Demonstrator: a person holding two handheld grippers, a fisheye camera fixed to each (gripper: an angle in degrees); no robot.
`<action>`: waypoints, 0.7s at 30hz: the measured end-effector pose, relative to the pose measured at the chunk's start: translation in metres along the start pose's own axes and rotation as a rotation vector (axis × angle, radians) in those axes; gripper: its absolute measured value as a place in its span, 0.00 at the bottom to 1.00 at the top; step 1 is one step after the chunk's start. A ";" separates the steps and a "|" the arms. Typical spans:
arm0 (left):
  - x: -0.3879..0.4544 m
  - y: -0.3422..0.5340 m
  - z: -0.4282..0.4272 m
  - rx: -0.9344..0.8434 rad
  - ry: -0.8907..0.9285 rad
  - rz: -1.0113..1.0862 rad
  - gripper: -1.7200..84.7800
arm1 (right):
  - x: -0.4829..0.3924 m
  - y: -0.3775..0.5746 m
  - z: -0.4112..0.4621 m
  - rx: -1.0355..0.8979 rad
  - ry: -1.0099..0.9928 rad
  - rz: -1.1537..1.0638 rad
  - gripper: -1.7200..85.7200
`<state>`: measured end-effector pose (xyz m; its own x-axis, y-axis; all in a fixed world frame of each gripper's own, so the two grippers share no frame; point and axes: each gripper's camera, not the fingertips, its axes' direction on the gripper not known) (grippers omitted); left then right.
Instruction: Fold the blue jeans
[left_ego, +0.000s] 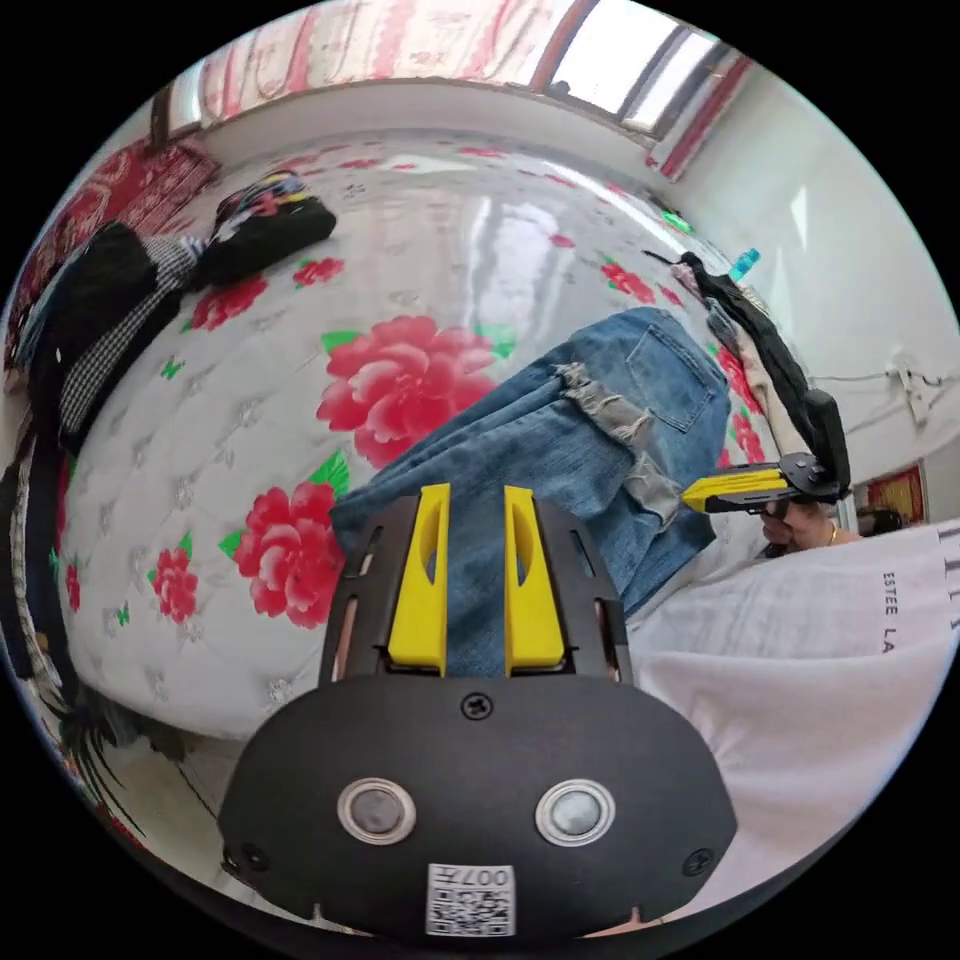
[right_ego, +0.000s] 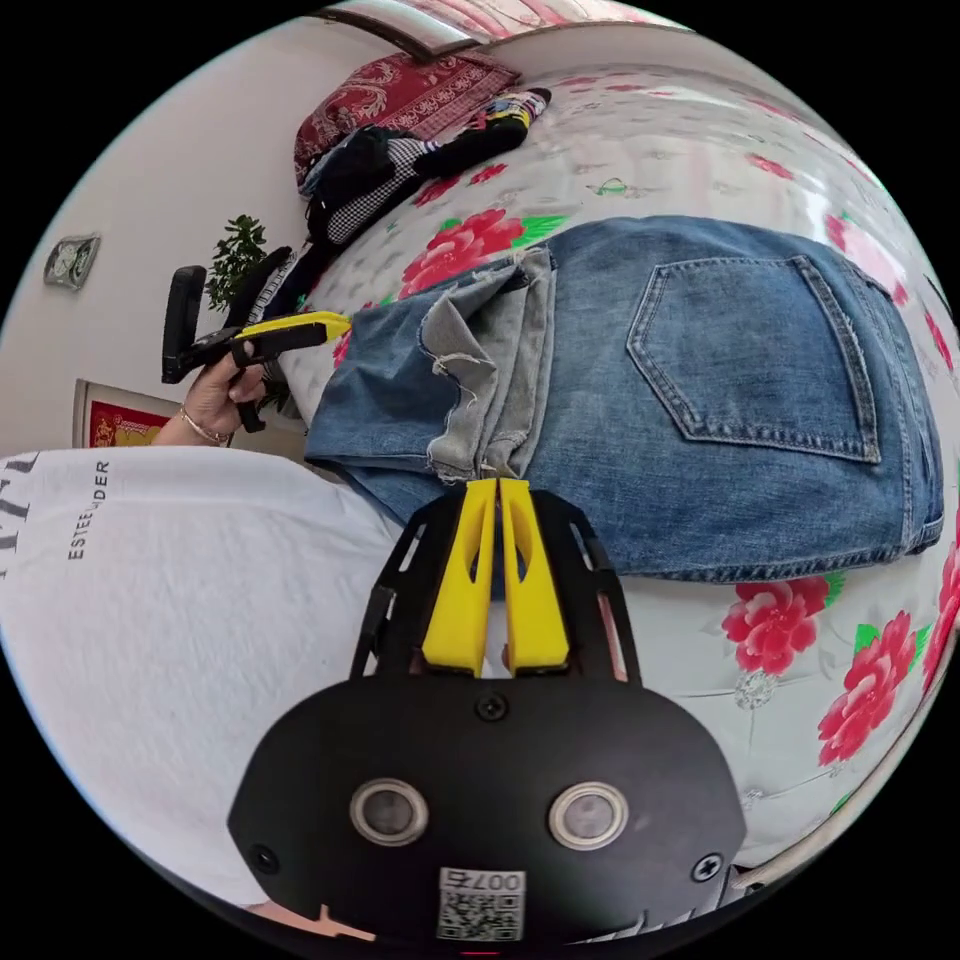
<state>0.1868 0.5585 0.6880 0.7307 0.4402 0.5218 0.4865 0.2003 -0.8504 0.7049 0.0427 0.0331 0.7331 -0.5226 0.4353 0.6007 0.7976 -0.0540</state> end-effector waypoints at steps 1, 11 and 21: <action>0.010 -0.017 -0.003 0.000 0.030 0.078 0.13 | -0.001 0.001 -0.007 0.031 -0.011 -0.013 0.03; 0.081 -0.129 0.125 -0.325 0.028 0.459 0.10 | -0.001 -0.011 0.020 -0.113 0.065 -0.133 0.02; 0.030 -0.142 0.086 -0.173 0.071 0.269 0.02 | 0.033 0.025 -0.024 0.060 0.018 -0.086 0.02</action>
<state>0.0982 0.6180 0.8186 0.8727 0.3938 0.2887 0.3413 -0.0691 -0.9374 0.7517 0.0382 0.0247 0.6851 -0.5951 0.4201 0.6422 0.7657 0.0373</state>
